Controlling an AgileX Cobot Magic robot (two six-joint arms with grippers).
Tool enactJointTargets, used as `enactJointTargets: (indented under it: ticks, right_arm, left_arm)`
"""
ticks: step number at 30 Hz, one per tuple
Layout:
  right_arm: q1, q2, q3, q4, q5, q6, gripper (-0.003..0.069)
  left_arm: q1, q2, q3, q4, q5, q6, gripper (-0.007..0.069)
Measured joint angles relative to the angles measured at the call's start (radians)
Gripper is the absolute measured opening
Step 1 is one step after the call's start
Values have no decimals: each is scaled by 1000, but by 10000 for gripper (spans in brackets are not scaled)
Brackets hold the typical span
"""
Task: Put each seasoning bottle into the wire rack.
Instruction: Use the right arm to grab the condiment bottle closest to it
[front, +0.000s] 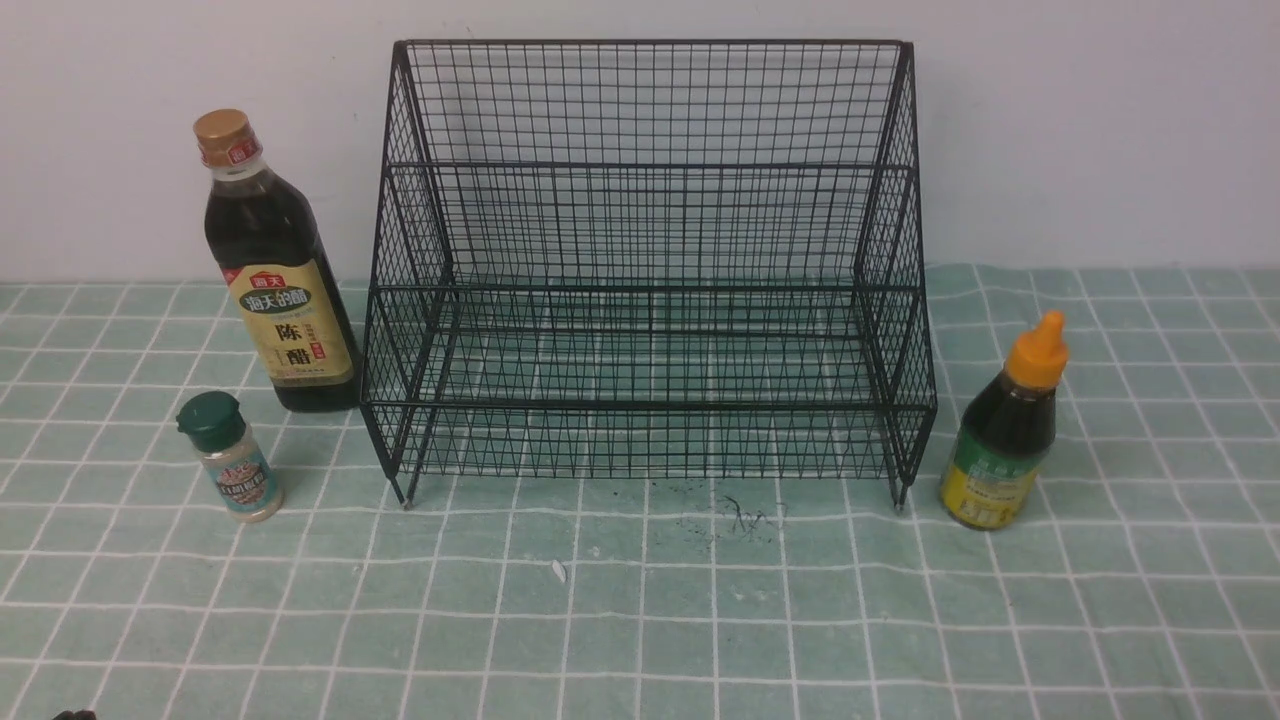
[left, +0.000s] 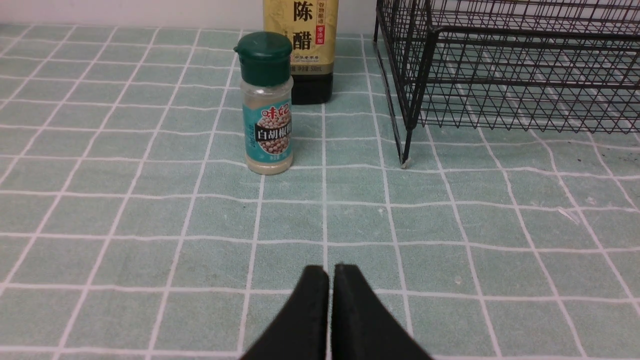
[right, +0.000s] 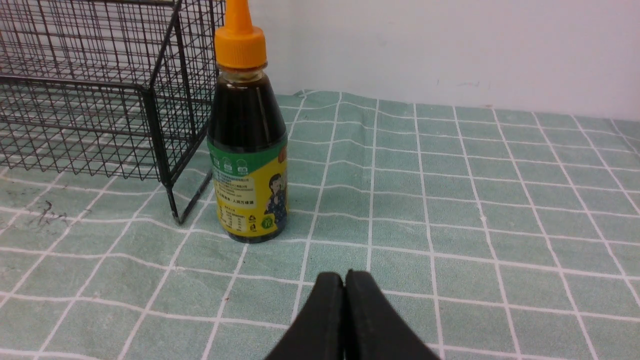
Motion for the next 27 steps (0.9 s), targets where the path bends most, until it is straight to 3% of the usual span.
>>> enactJointTargets:
  ticks: [11,14,15,20,27]
  right_arm:
    - [0,0,1,0,-5,1,-13]
    - [0,0,9,109,-94,43,-13]
    - [0,0,10,240,-191,102,-13]
    - [0,0,10,623,-377,234,-13]
    - [0,0,10,844,-486,224,-13]
  left_arm:
    - [0,0,0,0,0,0,-6]
    - [0,0,0,0,0,0,-6]
    - [0,0,0,0,0,0,-6]
    - [0,0,0,0,0,0,-6]
    - [0,0,0,0,1,0,-6]
